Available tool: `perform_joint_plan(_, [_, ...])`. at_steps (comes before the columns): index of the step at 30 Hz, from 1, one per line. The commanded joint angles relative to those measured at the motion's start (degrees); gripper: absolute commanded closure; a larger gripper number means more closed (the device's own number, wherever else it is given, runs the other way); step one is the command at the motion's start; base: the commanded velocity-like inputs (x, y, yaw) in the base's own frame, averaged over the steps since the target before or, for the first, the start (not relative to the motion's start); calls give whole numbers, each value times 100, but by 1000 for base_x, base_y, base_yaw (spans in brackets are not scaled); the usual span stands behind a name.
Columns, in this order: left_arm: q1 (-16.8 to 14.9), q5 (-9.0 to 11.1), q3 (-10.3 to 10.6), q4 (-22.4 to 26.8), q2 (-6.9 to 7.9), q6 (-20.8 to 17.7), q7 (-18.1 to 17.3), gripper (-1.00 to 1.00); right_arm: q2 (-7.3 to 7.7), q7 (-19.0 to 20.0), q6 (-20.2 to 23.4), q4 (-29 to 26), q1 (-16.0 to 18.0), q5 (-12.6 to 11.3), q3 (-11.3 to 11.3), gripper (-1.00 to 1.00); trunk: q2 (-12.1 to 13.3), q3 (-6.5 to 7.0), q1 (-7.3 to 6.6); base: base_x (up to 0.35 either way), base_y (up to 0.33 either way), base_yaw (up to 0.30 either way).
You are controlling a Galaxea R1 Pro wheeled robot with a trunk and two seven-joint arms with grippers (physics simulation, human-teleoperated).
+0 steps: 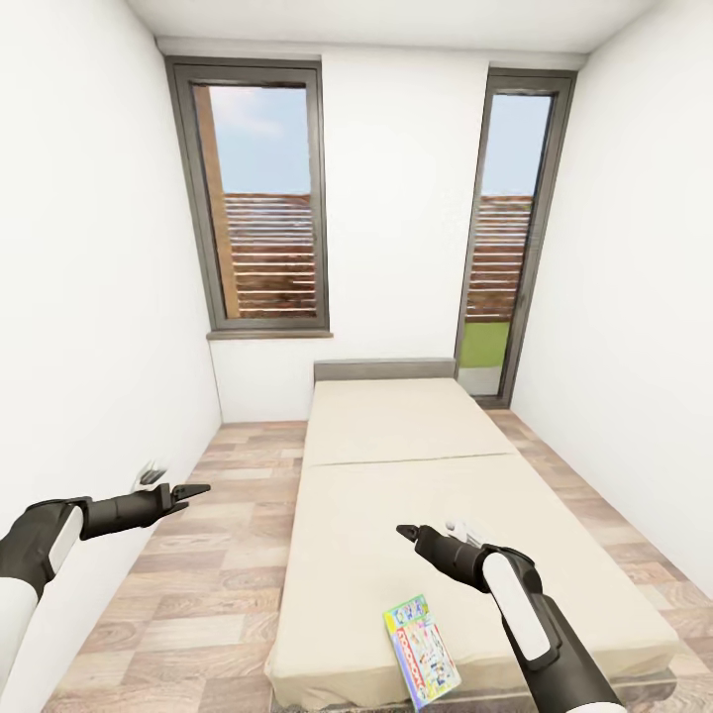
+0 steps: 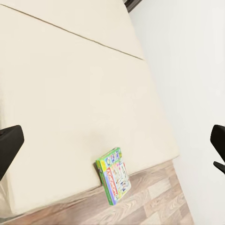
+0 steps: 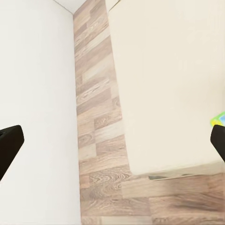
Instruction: Put all the toys in the child's room - the three board games (two on the bed and one on the table), the two jigsaw puzzles on the table, and the tennis ball on the table - inside the toy box on the table in the child's room.
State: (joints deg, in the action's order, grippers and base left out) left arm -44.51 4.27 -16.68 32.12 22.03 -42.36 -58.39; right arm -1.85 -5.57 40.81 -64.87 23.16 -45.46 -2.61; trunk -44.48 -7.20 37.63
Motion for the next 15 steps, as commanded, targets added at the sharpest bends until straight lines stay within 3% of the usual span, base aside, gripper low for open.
perform_joint_plan(1, [-5,22,-5,-2,-1,-44,-6,-100,0,-58,15,-8,4,-60,-3,-100,-50,-28,24,-69,0,0])
perform_joint_plan(7, [-5,21,-3,1,-4,-44,-5,-100,1,-58,15,-8,4,-60,-3,-100,-290,-136,155,-166,0,0])
perform_joint_plan(15, [-5,21,-2,-3,-5,-46,-5,-100,1,-58,13,-8,4,-60,-3,-100,-611,-280,331,-54,0,0])
